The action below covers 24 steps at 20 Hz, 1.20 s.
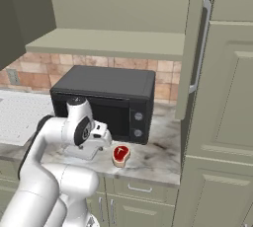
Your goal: Retrieve the tupperware from the cabinet, then place the raw meat into the tupperware to avoid contamination.
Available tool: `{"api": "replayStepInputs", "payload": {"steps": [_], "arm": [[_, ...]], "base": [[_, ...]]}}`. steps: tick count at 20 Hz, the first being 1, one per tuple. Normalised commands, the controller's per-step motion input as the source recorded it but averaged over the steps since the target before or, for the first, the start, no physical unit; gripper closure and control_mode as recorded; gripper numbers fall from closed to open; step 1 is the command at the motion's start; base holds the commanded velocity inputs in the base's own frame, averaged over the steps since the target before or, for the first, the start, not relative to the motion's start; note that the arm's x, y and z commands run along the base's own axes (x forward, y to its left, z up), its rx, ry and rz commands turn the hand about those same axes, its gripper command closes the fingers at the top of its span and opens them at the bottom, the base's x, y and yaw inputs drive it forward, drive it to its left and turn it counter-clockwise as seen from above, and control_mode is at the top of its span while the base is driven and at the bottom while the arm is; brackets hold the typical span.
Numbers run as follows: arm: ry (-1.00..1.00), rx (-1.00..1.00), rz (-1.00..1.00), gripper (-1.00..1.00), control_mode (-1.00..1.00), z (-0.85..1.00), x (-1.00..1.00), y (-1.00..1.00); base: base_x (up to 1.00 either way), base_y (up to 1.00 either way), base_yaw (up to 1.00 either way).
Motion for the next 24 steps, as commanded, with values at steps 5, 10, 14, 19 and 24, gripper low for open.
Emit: {"api": "replayStepInputs", "payload": {"steps": [5, 10, 14, 19, 24], "arm": [[0.02, 0.10, 0.00, -1.00, -1.00, -0.05, 0.17, -0.70], [0.02, 0.07, 0.00, -1.00, -1.00, -0.08, 0.21, -0.61], [0.00, 0.01, -0.02, -1.00, -1.00, -0.10, 0.01, -0.30], [0.00, 0.00, -0.01, -1.00, -1.00, -0.04, 0.02, -0.14], [0.01, -0.04, -0.01, -1.00, -1.00, -0.09, 0.02, -0.09]], "base": [[0.00, 0.00, 0.00], [0.00, 0.00, 0.00], [0.00, 0.00, 0.00], [0.00, 0.00, 0.00], [0.00, 0.00, 0.00]]}}
